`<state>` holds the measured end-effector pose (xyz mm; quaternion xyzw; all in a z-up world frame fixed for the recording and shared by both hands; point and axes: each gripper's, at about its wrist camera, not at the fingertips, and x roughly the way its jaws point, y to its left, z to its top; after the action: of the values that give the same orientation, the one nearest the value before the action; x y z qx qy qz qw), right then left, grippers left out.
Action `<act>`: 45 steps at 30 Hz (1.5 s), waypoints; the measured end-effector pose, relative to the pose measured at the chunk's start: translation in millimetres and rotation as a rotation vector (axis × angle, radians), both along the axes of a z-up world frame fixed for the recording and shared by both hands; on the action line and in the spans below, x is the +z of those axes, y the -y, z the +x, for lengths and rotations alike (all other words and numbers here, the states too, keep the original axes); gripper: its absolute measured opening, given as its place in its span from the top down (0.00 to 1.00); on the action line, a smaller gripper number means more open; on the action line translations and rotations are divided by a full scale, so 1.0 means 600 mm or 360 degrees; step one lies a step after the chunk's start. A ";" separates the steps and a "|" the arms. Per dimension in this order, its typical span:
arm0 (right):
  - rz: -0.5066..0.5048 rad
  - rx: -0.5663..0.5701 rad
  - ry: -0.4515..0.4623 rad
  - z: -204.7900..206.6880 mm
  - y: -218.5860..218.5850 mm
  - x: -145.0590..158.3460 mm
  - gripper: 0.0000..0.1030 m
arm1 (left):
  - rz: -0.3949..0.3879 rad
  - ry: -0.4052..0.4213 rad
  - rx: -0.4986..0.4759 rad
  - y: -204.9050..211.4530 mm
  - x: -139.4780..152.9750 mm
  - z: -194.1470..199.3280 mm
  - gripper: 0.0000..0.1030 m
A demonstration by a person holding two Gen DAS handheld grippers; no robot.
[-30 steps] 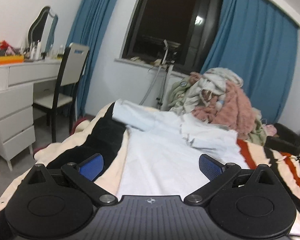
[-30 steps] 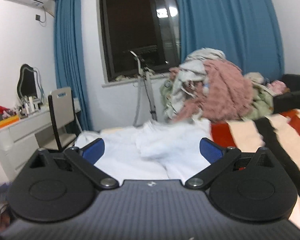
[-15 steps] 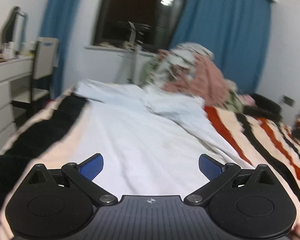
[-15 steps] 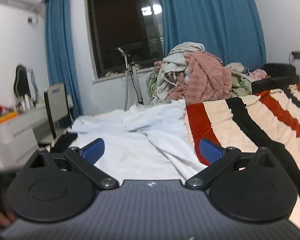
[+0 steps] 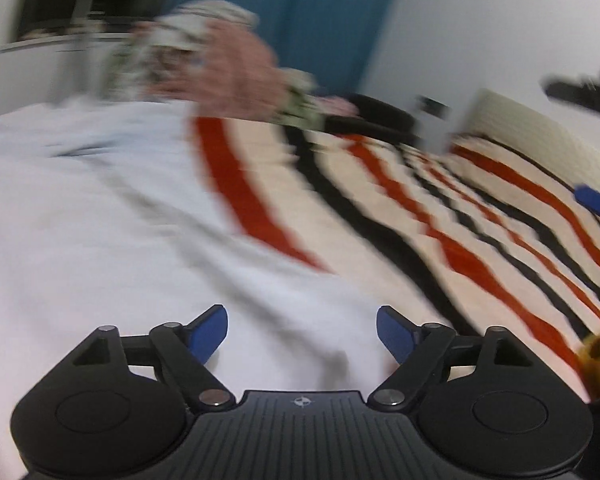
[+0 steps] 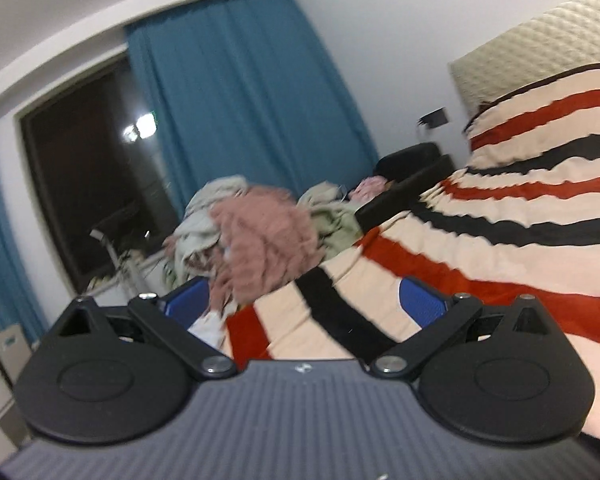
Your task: Fold clothes
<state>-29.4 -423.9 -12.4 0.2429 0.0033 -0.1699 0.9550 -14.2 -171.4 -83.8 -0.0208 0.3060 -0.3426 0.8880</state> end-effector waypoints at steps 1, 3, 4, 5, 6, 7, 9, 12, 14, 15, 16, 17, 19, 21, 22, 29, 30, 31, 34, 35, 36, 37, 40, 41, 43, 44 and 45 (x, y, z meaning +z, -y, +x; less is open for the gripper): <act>0.0007 -0.0023 0.0014 -0.005 0.005 -0.003 0.00 | -0.0003 0.0016 -0.0050 0.030 -0.005 -0.002 0.19; 0.0030 -0.0055 0.0022 -0.008 0.015 -0.010 0.00 | 0.0017 0.0039 -0.0127 0.087 -0.018 -0.005 0.20; 0.0044 -0.0070 0.0024 -0.009 0.020 -0.013 0.00 | 0.0043 0.0036 -0.0140 0.108 -0.028 -0.004 0.20; 0.0053 -0.0081 0.0021 -0.009 0.024 -0.016 0.00 | 0.0072 0.0029 -0.0146 0.127 -0.039 -0.003 0.21; 0.0061 -0.0089 0.0014 -0.008 0.029 -0.019 0.00 | 0.0102 0.0022 -0.0152 0.147 -0.051 -0.001 0.25; 0.0065 -0.0092 0.0007 -0.008 0.033 -0.022 0.00 | 0.0136 0.0000 -0.0144 0.161 -0.064 0.003 0.28; 0.0070 -0.0087 -0.0012 -0.004 0.038 -0.029 0.00 | 0.0203 -0.0057 -0.0112 0.175 -0.091 0.017 0.51; 0.0087 -0.0065 -0.0044 0.004 0.038 -0.035 0.00 | 0.0225 -0.0104 0.0026 0.163 -0.116 0.054 0.94; 0.0078 -0.0055 -0.0060 0.007 0.036 -0.037 0.00 | 0.0079 -0.0192 0.0075 0.127 -0.107 0.068 0.96; 0.0070 -0.0052 -0.0066 0.009 0.034 -0.037 0.00 | 0.0052 -0.0184 0.0098 0.110 -0.096 0.067 0.97; 0.0062 -0.0050 -0.0066 0.008 0.032 -0.037 0.00 | 0.0014 -0.0176 0.0112 0.092 -0.079 0.064 0.97; 0.0054 -0.0046 -0.0063 0.007 0.029 -0.036 0.00 | -0.0030 -0.0171 0.0124 0.073 -0.062 0.060 0.97; 0.0033 -0.0040 -0.0053 0.003 0.022 -0.033 0.00 | -0.0128 -0.0169 0.0142 0.022 -0.019 0.048 0.97; 0.0009 -0.0034 -0.0040 -0.001 0.014 -0.029 0.00 | -0.0188 -0.0111 0.0192 -0.032 0.022 0.025 0.96; -0.0001 -0.0028 -0.0039 -0.002 0.009 -0.026 0.00 | -0.0225 -0.0116 0.0236 -0.063 0.034 0.010 0.96; -0.0100 0.0103 -0.0072 0.004 -0.038 -0.015 0.00 | -0.0328 -0.0289 0.0580 -0.258 0.030 -0.075 1.00; -0.0120 0.0136 -0.0083 0.007 -0.047 -0.015 0.00 | -0.0305 -0.0348 0.0623 -0.278 0.016 -0.074 1.00; -0.0142 0.0176 -0.0100 0.011 -0.056 -0.015 0.00 | -0.0282 -0.0413 0.0665 -0.297 0.002 -0.071 1.00; -0.0207 0.0285 -0.0167 0.024 -0.085 -0.020 0.00 | -0.0276 -0.0603 0.0721 -0.324 -0.039 -0.054 1.00; -0.0228 0.0317 -0.0189 0.028 -0.093 -0.021 0.00 | -0.0274 -0.0650 0.0734 -0.328 -0.049 -0.047 1.00; -0.0247 0.0349 -0.0210 0.031 -0.100 -0.023 0.00 | -0.0276 -0.0668 0.0741 -0.332 -0.053 -0.042 0.96; -0.0267 0.0382 -0.0231 0.035 -0.107 -0.024 0.00 | -0.0274 -0.0665 0.0733 -0.334 -0.053 -0.039 0.93; -0.0315 0.0474 -0.0286 0.045 -0.126 -0.029 0.00 | -0.0251 -0.0599 0.0678 -0.339 -0.043 -0.035 0.71; -0.0317 0.0497 -0.0293 0.047 -0.129 -0.030 0.00 | -0.0224 -0.0552 0.0668 -0.333 -0.036 -0.036 0.56; -0.0320 0.0540 -0.0298 0.049 -0.135 -0.032 0.00 | -0.0155 -0.0435 0.0663 -0.320 -0.016 -0.034 0.41; -0.0323 0.0556 -0.0289 0.048 -0.138 -0.032 0.00 | -0.0128 -0.0373 0.0663 -0.309 -0.004 -0.035 0.35; -0.0326 0.0571 -0.0280 0.047 -0.140 -0.032 0.00 | -0.0095 -0.0308 0.0663 -0.305 0.009 -0.035 0.24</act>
<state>-1.1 -339.7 -31.5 0.1244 0.1125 -0.0174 0.9857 -35.3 11.5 -78.7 -0.1427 0.3685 -0.1572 0.9051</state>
